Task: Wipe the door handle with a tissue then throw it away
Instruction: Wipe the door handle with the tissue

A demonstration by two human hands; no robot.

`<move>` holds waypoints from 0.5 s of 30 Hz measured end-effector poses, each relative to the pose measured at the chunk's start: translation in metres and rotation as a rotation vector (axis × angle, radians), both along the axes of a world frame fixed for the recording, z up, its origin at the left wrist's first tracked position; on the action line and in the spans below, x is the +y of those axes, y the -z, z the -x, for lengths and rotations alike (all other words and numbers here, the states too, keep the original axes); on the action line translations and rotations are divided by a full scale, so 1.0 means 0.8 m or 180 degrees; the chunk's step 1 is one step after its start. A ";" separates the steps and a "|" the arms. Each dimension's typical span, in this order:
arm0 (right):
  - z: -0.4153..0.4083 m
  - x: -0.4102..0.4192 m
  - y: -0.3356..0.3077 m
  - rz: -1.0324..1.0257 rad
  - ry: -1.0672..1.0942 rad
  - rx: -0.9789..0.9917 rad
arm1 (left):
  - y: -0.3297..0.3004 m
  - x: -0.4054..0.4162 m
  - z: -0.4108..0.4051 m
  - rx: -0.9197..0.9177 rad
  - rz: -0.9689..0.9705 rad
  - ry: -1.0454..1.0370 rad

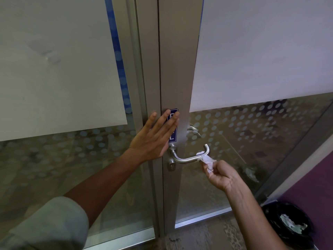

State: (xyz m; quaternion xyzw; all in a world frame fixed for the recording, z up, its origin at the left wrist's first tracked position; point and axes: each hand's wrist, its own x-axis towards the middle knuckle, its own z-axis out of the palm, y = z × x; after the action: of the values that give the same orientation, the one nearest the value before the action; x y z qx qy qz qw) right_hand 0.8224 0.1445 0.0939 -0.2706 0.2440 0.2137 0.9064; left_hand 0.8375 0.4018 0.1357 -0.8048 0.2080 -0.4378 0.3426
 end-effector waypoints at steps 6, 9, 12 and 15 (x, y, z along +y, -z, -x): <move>-0.027 -0.019 0.017 -0.0283 -0.0142 0.0100 | 0.002 -0.001 -0.001 -0.0021 0.0008 0.0008; -0.038 -0.023 0.017 -0.0338 -0.0351 0.0018 | 0.003 -0.001 -0.001 -0.0018 0.0012 0.0015; -0.047 -0.026 0.014 -0.0411 -0.0473 -0.0072 | 0.003 0.000 -0.002 -0.0038 0.0006 0.0034; -0.056 -0.026 0.015 -0.0458 -0.0472 -0.0069 | 0.002 0.000 -0.002 -0.0038 -0.0001 0.0039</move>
State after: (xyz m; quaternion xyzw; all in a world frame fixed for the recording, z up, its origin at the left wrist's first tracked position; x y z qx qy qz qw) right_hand 0.8675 0.1238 0.0820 -0.2245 0.1975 0.2942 0.9078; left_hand 0.8391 0.4016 0.1337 -0.8009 0.2109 -0.4446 0.3412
